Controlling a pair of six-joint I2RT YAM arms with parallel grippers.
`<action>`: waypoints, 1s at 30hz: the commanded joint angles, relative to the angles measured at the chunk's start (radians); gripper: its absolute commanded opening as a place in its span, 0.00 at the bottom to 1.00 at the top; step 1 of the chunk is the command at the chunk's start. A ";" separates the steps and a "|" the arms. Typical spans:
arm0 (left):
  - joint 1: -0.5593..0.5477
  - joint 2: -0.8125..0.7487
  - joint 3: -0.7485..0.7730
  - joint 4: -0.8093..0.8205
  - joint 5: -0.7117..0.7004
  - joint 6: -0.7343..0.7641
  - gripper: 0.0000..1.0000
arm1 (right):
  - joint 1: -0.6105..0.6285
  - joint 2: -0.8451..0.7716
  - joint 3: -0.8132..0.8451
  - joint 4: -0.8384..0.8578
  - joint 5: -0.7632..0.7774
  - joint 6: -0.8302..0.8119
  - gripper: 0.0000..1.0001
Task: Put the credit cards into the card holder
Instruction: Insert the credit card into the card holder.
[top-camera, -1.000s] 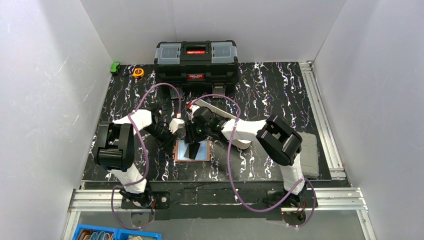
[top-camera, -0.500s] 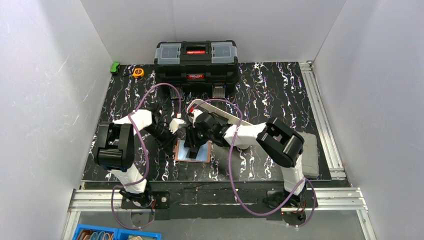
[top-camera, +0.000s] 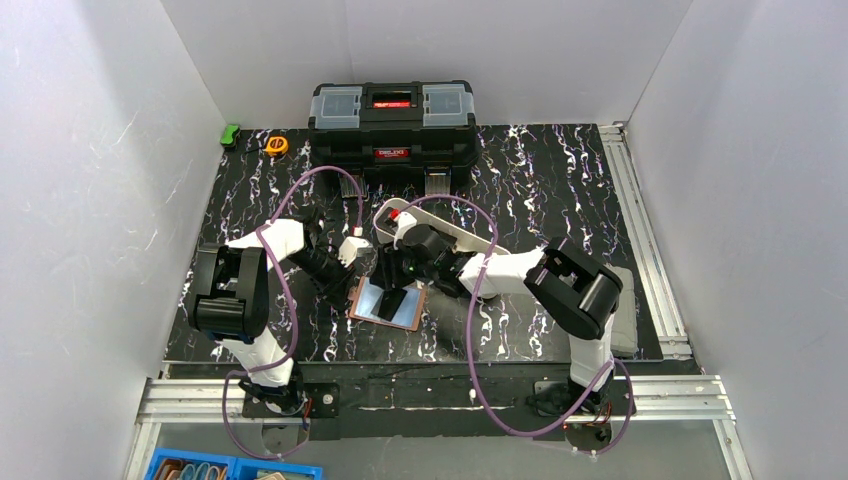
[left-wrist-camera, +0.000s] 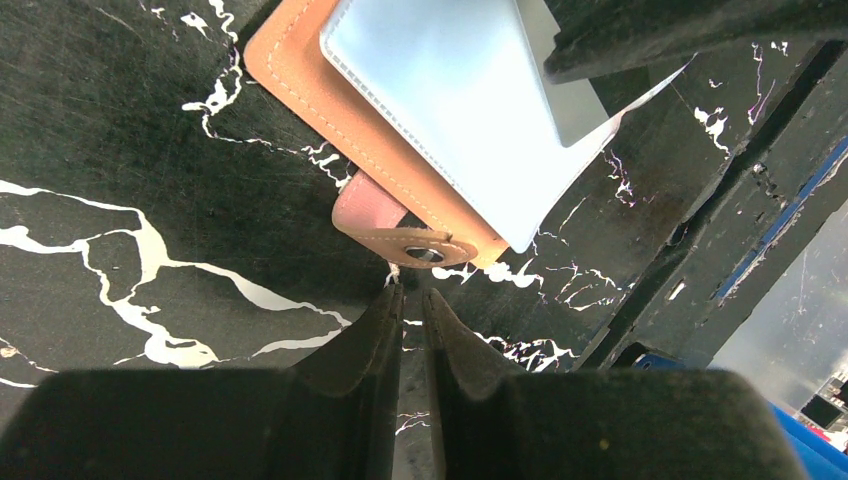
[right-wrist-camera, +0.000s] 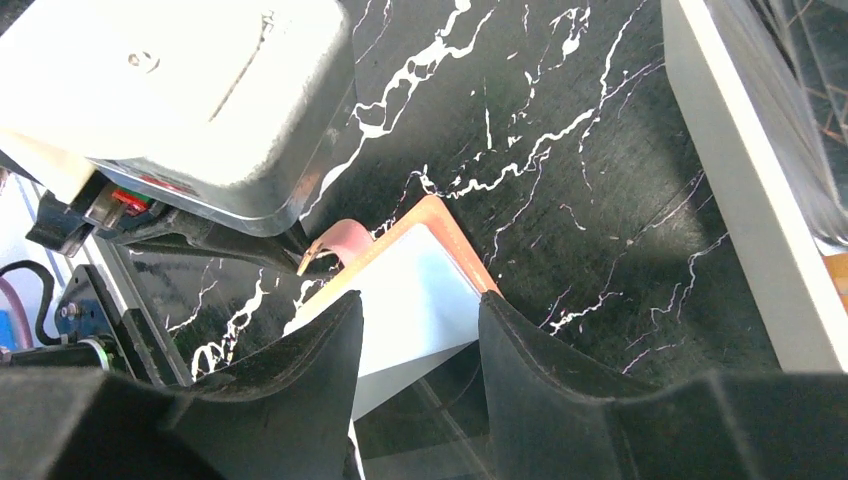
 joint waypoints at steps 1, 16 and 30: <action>-0.003 -0.004 0.001 0.023 -0.049 0.021 0.13 | -0.007 -0.016 -0.019 0.061 0.016 0.001 0.54; -0.012 0.010 0.006 0.052 -0.024 -0.010 0.12 | -0.015 -0.015 -0.077 0.089 0.030 0.009 0.53; -0.038 0.044 0.032 0.062 -0.031 -0.029 0.12 | 0.007 -0.005 -0.071 0.078 -0.005 0.008 0.51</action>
